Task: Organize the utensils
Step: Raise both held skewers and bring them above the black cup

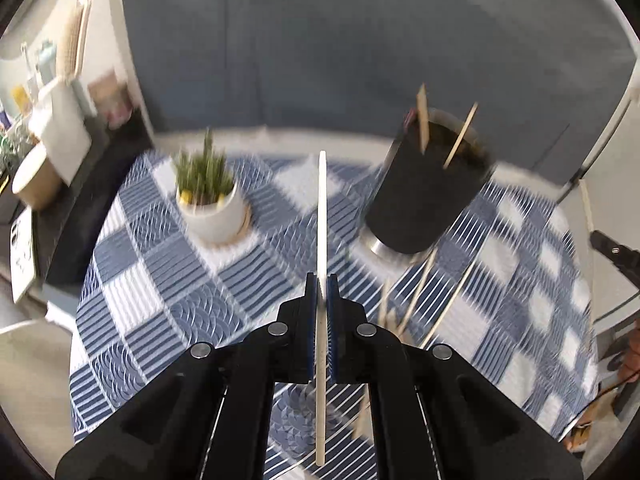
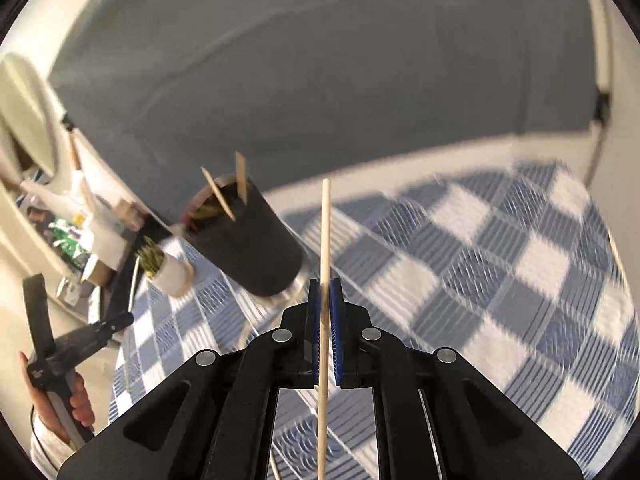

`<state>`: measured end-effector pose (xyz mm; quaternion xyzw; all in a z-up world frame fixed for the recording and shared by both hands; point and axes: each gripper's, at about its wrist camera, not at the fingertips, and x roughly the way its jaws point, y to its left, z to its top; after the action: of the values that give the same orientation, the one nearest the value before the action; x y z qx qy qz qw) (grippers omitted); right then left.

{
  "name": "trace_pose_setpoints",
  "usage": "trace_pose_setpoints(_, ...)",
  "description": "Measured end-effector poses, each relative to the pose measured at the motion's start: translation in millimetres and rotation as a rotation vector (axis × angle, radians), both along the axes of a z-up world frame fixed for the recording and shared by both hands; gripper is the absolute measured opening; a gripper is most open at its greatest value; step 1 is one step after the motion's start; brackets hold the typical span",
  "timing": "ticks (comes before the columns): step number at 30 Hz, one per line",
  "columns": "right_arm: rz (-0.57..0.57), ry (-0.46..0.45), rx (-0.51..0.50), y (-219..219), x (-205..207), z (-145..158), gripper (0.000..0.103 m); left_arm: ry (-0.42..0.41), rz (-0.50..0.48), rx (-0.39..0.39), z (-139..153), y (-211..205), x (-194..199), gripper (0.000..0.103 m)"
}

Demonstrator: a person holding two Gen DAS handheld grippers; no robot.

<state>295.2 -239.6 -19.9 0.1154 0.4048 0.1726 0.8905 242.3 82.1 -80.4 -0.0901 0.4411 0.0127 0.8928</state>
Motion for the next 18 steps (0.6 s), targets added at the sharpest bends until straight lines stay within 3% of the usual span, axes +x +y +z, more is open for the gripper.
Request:
trace_pose_setpoints(9,0.152,-0.098,0.004,25,60,54,0.005,-0.194,-0.003,-0.023,73,-27,31,0.005)
trace_pose_setpoints(11,0.183,-0.111,0.019,29,71,62,0.005,-0.219,0.004,-0.026,80,-31,37,0.005)
trace_pose_setpoints(18,0.273,-0.140,0.112,45,106,82,0.005,-0.296,0.029,-0.148,91,-34,64,0.005)
